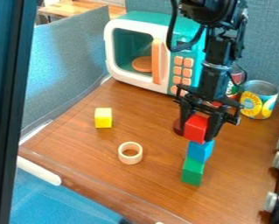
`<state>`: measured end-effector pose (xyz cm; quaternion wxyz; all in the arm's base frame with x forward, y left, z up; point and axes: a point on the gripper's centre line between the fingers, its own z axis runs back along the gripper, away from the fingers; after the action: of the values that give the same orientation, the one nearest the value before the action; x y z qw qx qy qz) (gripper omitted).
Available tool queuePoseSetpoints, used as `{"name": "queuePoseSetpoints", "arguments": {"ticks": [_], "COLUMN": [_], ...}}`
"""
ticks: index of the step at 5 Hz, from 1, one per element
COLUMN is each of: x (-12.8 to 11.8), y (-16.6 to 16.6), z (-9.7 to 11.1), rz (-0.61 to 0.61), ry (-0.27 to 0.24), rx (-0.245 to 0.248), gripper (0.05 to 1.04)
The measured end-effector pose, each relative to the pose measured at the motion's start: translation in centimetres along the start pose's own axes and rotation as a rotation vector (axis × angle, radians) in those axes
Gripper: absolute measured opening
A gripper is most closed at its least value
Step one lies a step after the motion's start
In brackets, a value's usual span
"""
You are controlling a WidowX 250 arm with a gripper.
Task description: Place the red cube on top of the two cubes on the right side of the table
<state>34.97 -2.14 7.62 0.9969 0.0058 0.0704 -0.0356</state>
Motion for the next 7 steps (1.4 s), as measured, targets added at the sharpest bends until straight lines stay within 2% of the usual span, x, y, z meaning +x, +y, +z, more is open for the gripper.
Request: {"name": "queuePoseSetpoints", "arguments": {"ticks": [1, 2, 3, 4, 5, 7], "x": [0.1, 0.6, 0.5, 0.5, 0.2, 0.3], "y": [-0.1, -0.4, -0.3, -0.5, -0.2, 0.1], "z": [0.2, 1.1, 1.4, 1.4, 0.7, 0.7], "rz": [0.001, 0.000, 0.003, 0.002, -0.002, 0.010], "ry": [-0.005, -0.022, -0.008, -0.008, 0.035, 0.029], "rx": [-0.009, -0.003, 0.004, -0.017, -0.024, -0.021], "gripper": [0.609, 0.701, 0.951, 1.003, 1.001, 1.001]}}
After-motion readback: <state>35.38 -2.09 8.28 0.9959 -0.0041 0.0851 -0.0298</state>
